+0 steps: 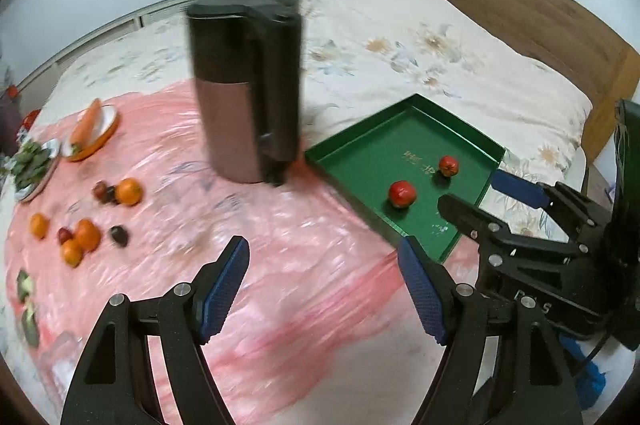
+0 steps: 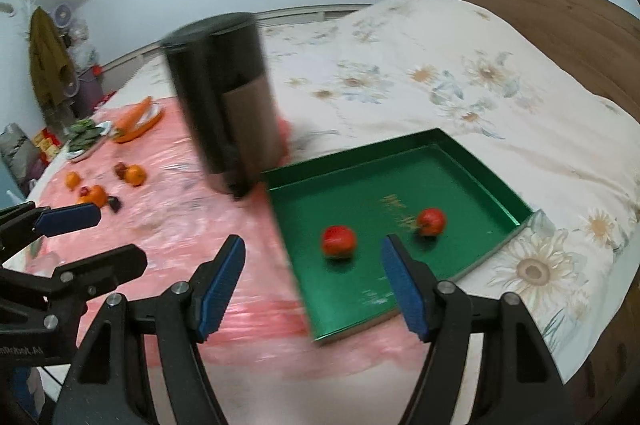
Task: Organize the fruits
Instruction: 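Open the right gripper over the tray while the left gripper releases its apple, then move both open grippers back toward the remaining fruit, then grasp an orange with the left gripper while the right gripper grasps a dark plum, then carry the orange and the dark plum over to the green tray, then open the left gripper over the tray while the right gripper releases the plum, then move both open grippers back toward the remaining fruit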
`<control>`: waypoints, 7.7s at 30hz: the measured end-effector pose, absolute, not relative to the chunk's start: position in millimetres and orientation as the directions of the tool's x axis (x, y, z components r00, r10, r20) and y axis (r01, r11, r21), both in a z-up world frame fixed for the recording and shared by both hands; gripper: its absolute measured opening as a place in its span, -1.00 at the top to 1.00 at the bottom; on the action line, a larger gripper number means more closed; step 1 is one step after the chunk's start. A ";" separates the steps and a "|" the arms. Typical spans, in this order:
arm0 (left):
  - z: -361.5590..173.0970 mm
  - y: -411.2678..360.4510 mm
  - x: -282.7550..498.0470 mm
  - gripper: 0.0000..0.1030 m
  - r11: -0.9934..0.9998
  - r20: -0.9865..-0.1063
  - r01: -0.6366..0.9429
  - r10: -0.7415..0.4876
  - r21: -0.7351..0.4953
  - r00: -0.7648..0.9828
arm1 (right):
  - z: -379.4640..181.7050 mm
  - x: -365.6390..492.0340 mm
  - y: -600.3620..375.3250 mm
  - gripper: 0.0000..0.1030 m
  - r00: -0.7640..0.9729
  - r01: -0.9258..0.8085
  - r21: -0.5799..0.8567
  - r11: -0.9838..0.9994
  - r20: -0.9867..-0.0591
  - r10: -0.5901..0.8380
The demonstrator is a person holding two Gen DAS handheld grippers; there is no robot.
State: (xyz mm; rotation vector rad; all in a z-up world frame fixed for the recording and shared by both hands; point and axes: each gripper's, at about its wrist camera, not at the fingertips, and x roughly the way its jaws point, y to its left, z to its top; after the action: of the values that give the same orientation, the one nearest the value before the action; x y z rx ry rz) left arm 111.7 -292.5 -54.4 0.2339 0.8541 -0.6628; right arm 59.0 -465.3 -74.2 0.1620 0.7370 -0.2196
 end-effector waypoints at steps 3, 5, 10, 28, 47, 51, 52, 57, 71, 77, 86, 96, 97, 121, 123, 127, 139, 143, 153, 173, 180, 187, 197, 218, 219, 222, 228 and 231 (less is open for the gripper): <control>-49.3 -268.8 104.9 -0.39 0.798 -0.756 0.599 -0.432 -0.065 0.493 | -68.9 55.6 -441.5 -1.00 0.727 0.228 0.081 0.970 -0.677 -0.114; -45.6 -248.8 99.5 -0.39 0.814 -0.751 0.577 -0.425 -0.072 0.505 | -66.4 51.5 -424.6 -1.00 0.732 0.210 0.089 0.974 -0.675 -0.097; -39.4 -210.0 86.8 -0.39 0.843 -0.734 0.532 -0.407 -0.073 0.544 | -59.3 44.4 -391.3 -1.00 0.742 0.167 0.105 0.980 -0.668 -0.055; -82.1 -68.1 153.7 -0.31 0.951 -0.739 0.303 -0.251 -0.066 0.626 | -88.9 120.1 -284.3 -1.00 0.707 -0.074 0.104 0.992 -0.696 0.126; -161.2 -31.4 292.9 -0.10 0.975 -0.830 0.219 -0.159 -0.045 0.535 | -151.6 272.8 -223.3 -0.83 0.598 -0.334 0.109 0.936 -0.743 0.300; -174.2 -31.2 312.0 -0.05 0.977 -0.842 0.202 -0.163 -0.066 0.515 | -167.5 294.1 -217.7 -0.63 0.577 -0.359 0.116 0.926 -0.753 0.318; -178.1 -31.3 316.1 -0.04 0.978 -0.845 0.198 -0.161 -0.066 0.510 | -171.7 298.2 -216.2 -0.55 0.571 -0.365 0.118 0.924 -0.755 0.322; -189.7 -33.9 323.9 0.03 0.977 -0.856 0.199 -0.165 -0.075 0.489 | -184.1 304.7 -211.5 -0.28 0.555 -0.384 0.124 0.915 -0.761 0.336; -201.5 -46.4 341.6 0.27 0.971 -0.881 0.226 -0.174 -0.080 0.439 | -198.9 310.8 -216.8 0.28 0.525 -0.386 0.183 0.904 -0.762 0.378; -201.3 -42.0 340.8 0.37 0.966 -0.879 0.236 -0.203 -0.107 0.431 | -201.0 312.2 -221.1 0.42 0.524 -0.377 0.203 0.904 -0.758 0.388; -187.7 -29.7 329.8 0.37 0.962 -0.863 0.217 -0.245 -0.162 0.443 | -196.7 310.9 -228.4 0.79 0.531 -0.357 0.240 0.903 -0.743 0.408; -163.6 -17.3 301.0 0.38 0.960 -0.839 0.208 -0.268 -0.189 0.474 | -175.5 290.1 -233.0 0.78 0.562 -0.355 0.240 0.904 -0.718 0.411; -160.6 -17.9 297.6 0.37 0.959 -0.837 0.211 -0.269 -0.188 0.477 | -171.3 284.5 -234.1 0.78 0.567 -0.355 0.240 0.903 -0.713 0.413; -111.2 -106.7 199.9 0.37 0.890 -0.790 0.387 -0.412 -0.241 0.454 | -114.0 140.3 -341.2 0.78 0.691 -0.177 0.233 0.956 -0.663 0.289; -107.7 -123.8 191.5 0.38 0.875 -0.788 0.419 -0.430 -0.243 0.441 | -112.6 129.2 -357.7 0.78 0.701 -0.147 0.227 0.963 -0.663 0.263; -103.1 -156.8 176.9 0.38 0.844 -0.785 0.475 -0.463 -0.248 0.412 | -111.5 109.8 -392.7 0.78 0.717 -0.080 0.216 0.973 -0.666 0.206; -101.9 -253.4 153.4 0.37 0.752 -0.775 0.601 -0.541 -0.272 0.326 | -118.5 70.3 -482.9 0.78 0.732 0.089 0.200 0.976 -0.677 0.072; -101.3 -287.5 155.9 0.37 0.724 -0.772 0.635 -0.556 -0.268 0.309 | -125.5 68.5 -504.8 0.78 0.727 0.127 0.190 0.974 -0.685 0.039; -113.5 -391.3 169.3 0.37 0.661 -0.779 0.732 -0.544 -0.168 0.312 | -147.2 79.5 -546.9 0.78 0.698 0.188 0.145 0.972 -0.716 -0.028; -168.7 -453.9 197.5 0.37 0.696 -0.840 0.709 -0.447 -0.110 0.309 | -174.0 92.9 -561.4 0.77 0.666 0.180 0.114 0.977 -0.745 -0.036; -163.7 -452.0 194.0 0.36 0.688 -0.839 0.718 -0.446 -0.101 0.310 | -172.0 90.7 -560.7 0.73 0.665 0.202 0.104 0.974 -0.745 -0.058; -153.7 -441.2 183.5 0.36 0.680 -0.829 0.727 -0.460 -0.099 0.318 | -164.2 83.8 -555.1 -0.19 0.669 0.213 0.082 0.974 -0.739 -0.084; -129.6 -412.8 174.4 -0.14 0.684 -0.791 0.713 -0.516 -0.151 0.328 | -148.8 68.2 -545.9 -0.38 0.672 0.236 0.079 0.968 -0.733 -0.104; -90.8 -273.5 124.5 -0.14 0.764 -0.737 0.626 -0.513 -0.157 0.441 | -90.7 35.8 -461.7 -0.95 0.741 0.179 0.099 0.979 -0.668 -0.068; -90.3 -267.4 122.9 -0.14 0.770 -0.747 0.621 -0.499 -0.148 0.440 | -88.6 35.3 -456.6 -0.95 0.743 0.171 0.100 0.980 -0.667 -0.061; -87.6 -248.1 118.4 -0.14 0.787 -0.756 0.602 -0.474 -0.134 0.451 | -82.2 35.4 -437.6 -0.95 0.743 0.140 0.089 0.986 -0.667 -0.045; -82.5 -205.5 112.0 -0.14 0.827 -0.759 0.550 -0.434 -0.121 0.485 | -75.6 38.6 -398.9 -0.95 0.751 0.064 0.093 0.994 -0.660 0.013; -81.1 -180.2 115.7 -0.14 0.855 -0.762 0.506 -0.404 -0.118 0.506 | -74.5 44.3 -380.0 -0.95 0.752 0.019 0.100 0.995 -0.657 0.051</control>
State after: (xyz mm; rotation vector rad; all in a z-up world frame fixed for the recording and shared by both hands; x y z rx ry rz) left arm 115.7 -180.2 -81.1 0.1258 0.8830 -0.5504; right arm 44.3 -380.0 -74.5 0.1027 0.7197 0.0175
